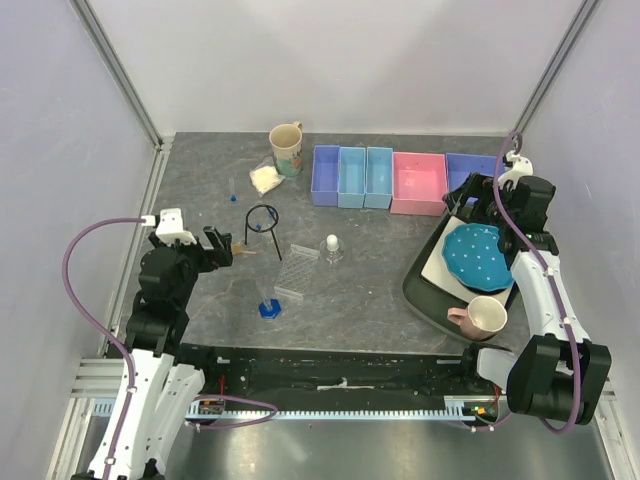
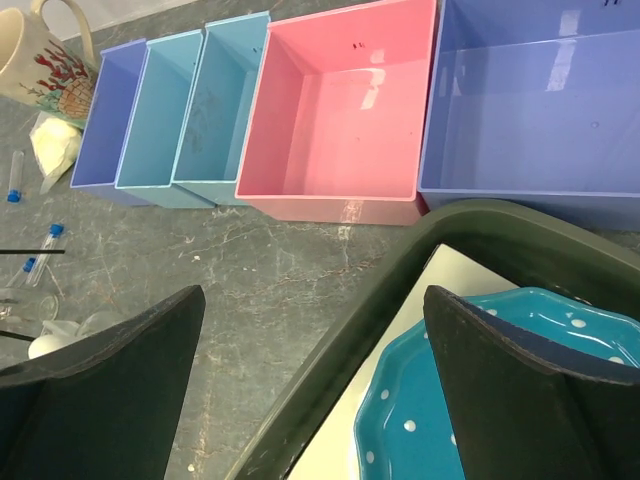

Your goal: Organize the chemistry lab equipment

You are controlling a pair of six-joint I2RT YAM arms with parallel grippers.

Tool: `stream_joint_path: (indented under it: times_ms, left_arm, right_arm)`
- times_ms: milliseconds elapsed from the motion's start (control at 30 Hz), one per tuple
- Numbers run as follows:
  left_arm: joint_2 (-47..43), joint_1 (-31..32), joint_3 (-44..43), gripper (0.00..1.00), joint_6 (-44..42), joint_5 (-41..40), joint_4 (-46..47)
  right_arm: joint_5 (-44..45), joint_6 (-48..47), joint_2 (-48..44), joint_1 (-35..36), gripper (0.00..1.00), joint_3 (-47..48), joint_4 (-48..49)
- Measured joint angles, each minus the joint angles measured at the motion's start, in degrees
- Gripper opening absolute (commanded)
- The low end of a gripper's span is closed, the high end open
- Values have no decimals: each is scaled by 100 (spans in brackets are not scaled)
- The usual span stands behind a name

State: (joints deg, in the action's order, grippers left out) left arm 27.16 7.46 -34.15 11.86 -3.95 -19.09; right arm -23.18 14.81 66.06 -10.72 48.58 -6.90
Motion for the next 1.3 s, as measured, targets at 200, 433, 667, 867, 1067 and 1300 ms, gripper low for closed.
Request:
stream_joint_path:
  times_ms: [200,433,667,867,1067,1300]
  left_arm:
    - [175,0,-81,100,4,-46,-81]
    - [616,0,-704,99,46,2,-415]
    - [1488,0,-1646,96,245,588,-717]
    - [3003,-7,-2240,90,286,1084,-820]
    - [4378,-11,-2813,79,170,1102,-1139]
    - [5534,-11,-3471,57,-83,1029,-1379]
  right_arm:
    - [-450,-116,0,-7,98,0,0]
    - [-2369,-1154,-2,-11,98,0,2]
    - [-3792,-1652,-76,0,98,-136,179]
    - [-3891,-1770,-85,-7,98,-227,184]
    - [-3891,-1810,-81,-31,98,-227,188]
    - [-3888,-1897,-50,-39,98,-227,164]
